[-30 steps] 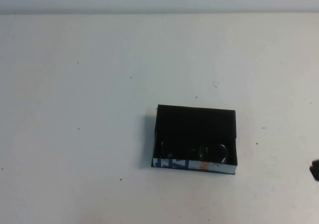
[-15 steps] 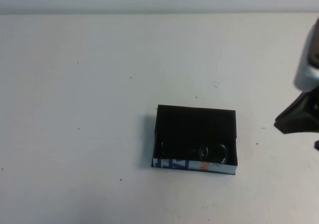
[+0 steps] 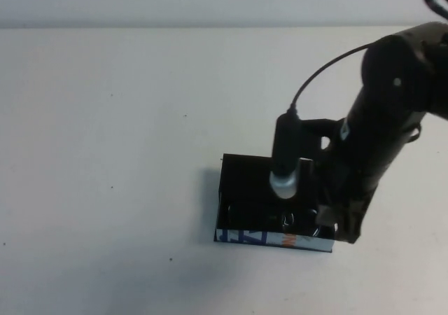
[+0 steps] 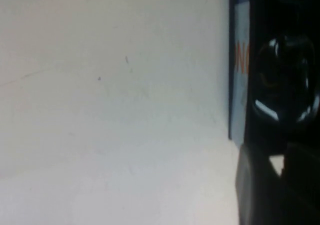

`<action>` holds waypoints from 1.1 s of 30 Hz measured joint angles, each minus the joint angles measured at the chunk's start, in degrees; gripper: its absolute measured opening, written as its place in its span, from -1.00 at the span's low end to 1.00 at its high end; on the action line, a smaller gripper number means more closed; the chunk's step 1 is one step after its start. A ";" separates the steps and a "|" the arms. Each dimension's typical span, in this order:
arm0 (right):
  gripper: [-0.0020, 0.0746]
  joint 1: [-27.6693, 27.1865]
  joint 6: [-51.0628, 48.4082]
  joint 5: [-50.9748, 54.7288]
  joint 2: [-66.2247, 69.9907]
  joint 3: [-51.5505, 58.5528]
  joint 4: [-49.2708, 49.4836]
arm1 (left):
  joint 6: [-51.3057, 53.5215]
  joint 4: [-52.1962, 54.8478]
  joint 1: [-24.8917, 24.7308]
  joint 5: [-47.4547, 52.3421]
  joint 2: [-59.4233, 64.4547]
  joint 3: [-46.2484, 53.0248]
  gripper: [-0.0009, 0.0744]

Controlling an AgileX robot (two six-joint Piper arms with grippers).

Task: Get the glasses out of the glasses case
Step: Pick up the glasses from the glasses case

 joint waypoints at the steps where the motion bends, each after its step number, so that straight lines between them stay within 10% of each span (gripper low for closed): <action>1: -0.72 0.79 0.25 -0.57 0.88 -0.50 -0.10 | 0.00 0.00 0.00 0.00 0.00 0.00 -0.99; 9: 0.05 4.48 0.38 -7.64 7.16 -4.11 -0.10 | 0.00 0.00 0.00 0.00 0.00 0.00 -0.99; 33: 0.00 4.57 0.53 -15.69 15.20 -5.27 -1.84 | 0.00 0.00 0.00 0.00 0.00 0.00 -0.99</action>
